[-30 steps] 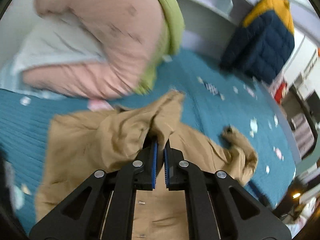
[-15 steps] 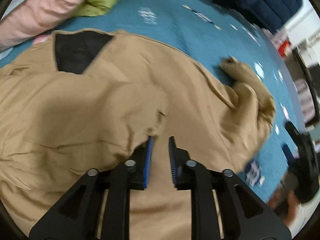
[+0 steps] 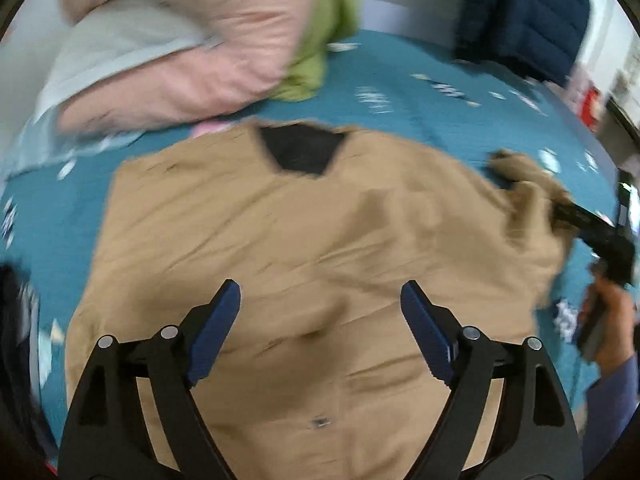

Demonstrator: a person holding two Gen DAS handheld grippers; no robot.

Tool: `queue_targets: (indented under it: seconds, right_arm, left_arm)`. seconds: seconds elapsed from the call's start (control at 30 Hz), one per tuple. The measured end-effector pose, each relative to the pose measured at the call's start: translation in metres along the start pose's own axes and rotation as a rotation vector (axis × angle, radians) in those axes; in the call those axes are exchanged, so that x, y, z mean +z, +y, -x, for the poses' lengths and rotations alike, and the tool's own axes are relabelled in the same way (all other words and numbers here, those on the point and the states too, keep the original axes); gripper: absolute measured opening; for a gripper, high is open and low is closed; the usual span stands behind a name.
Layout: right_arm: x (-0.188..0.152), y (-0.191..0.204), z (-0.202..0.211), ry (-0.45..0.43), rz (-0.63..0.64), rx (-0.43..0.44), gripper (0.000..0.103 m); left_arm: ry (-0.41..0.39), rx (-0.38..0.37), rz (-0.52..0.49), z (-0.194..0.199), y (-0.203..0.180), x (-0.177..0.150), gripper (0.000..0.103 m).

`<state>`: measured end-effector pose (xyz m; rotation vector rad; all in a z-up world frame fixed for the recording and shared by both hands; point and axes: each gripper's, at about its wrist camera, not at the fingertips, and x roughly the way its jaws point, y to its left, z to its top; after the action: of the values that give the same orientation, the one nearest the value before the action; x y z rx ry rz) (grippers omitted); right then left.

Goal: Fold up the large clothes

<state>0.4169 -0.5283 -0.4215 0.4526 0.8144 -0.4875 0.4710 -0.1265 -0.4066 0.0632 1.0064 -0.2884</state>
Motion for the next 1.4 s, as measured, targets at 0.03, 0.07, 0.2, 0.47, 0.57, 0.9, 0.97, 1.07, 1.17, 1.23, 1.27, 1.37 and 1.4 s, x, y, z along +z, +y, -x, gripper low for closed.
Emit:
queue_targets:
  seconds: [0.03, 0.07, 0.2, 0.47, 0.57, 0.9, 0.97, 1.07, 1.17, 1.23, 1.27, 1.37, 1.4]
  right_arm:
    - [-0.001, -0.019, 0.003, 0.007, -0.092, 0.016, 0.029]
    - [-0.004, -0.041, 0.008, 0.009, -0.203, 0.040, 0.029]
    - [-0.026, -0.088, 0.029, 0.030, -0.400, -0.010, 0.033]
    - [-0.021, -0.091, 0.069, -0.135, -0.370, -0.095, 0.075]
    - [-0.017, -0.096, 0.053, -0.093, -0.391, -0.180, 0.080]
    - [-0.035, -0.122, 0.013, -0.117, -0.624, 0.208, 0.012]
    - [-0.026, -0.101, 0.034, -0.185, -0.556, 0.191, 0.009]
    - [-0.008, -0.024, 0.074, -0.284, -0.316, 0.201, 0.009]
    - [-0.006, 0.079, 0.105, -0.332, -0.073, 0.292, 0.009]
    - [-0.018, 0.143, 0.118, -0.314, 0.067, 0.367, 0.010]
    - [-0.027, 0.171, 0.122, -0.302, 0.129, 0.403, 0.010]
    - [-0.072, 0.264, 0.127, -0.244, 0.355, 0.509, 0.011]
    - [-0.084, 0.284, 0.127, -0.224, 0.404, 0.528, 0.011]
  left_arm:
    - [0.010, 0.016, 0.025, -0.002, 0.009, -0.008, 0.083]
    - [0.017, 0.028, 0.050, -0.005, 0.016, -0.014, 0.083]
    - [0.081, 0.052, 0.076, -0.018, 0.033, -0.022, 0.083]
    - [0.089, 0.050, 0.104, -0.025, 0.046, -0.033, 0.083]
    - [0.080, 0.063, 0.099, -0.022, 0.055, -0.035, 0.083]
    - [0.042, 0.051, 0.188, -0.009, 0.094, -0.027, 0.083]
    - [0.036, 0.058, 0.209, -0.007, 0.103, -0.026, 0.084]
    - [0.045, 0.074, 0.258, -0.009, 0.121, -0.027, 0.084]
    - [0.033, 0.086, 0.292, -0.005, 0.136, -0.027, 0.084]
    - [0.022, 0.102, 0.311, -0.001, 0.146, -0.028, 0.084]
    - [0.019, 0.109, 0.318, 0.001, 0.150, -0.028, 0.084]
    - [0.011, 0.132, 0.343, 0.005, 0.167, -0.031, 0.084]
    - [0.012, 0.134, 0.349, 0.006, 0.173, -0.032, 0.084]
